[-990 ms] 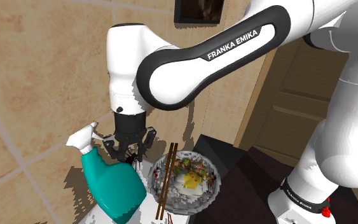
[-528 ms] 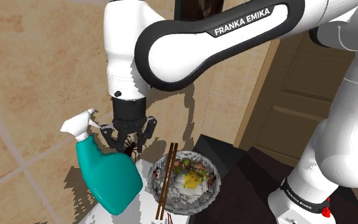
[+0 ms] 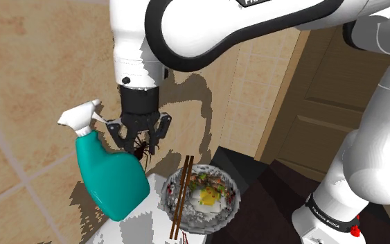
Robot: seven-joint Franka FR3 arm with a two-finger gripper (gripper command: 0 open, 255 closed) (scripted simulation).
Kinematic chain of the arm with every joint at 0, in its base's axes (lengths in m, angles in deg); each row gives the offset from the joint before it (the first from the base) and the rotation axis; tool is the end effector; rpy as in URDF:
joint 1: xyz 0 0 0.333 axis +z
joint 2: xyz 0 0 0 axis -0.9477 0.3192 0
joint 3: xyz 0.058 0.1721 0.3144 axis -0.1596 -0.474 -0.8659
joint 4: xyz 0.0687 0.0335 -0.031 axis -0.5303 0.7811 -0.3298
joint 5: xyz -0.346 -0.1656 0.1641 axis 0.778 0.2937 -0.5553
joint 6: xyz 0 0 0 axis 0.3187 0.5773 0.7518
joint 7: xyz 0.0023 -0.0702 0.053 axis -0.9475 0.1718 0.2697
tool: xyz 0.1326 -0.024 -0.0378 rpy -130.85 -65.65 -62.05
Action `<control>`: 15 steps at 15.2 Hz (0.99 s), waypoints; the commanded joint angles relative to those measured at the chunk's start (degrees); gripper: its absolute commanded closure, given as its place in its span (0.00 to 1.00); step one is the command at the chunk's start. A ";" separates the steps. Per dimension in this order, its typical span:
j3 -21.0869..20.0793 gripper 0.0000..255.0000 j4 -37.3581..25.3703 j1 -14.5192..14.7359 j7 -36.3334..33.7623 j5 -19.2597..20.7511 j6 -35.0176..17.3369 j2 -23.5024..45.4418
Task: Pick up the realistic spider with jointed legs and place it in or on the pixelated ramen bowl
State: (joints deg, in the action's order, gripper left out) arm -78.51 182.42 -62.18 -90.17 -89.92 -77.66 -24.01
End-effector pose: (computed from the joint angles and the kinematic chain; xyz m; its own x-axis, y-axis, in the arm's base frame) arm 0.4302 0.4409 0.4891 0.9759 -0.2070 -0.0694 -0.2116 -0.9751 -0.0658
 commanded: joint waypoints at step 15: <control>1.04 1.00 10.15 0.05 4.28 -11.66 5.72 -19.02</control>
State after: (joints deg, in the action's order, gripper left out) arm -77.96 189.70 -62.40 -86.81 -99.65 -71.82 -39.88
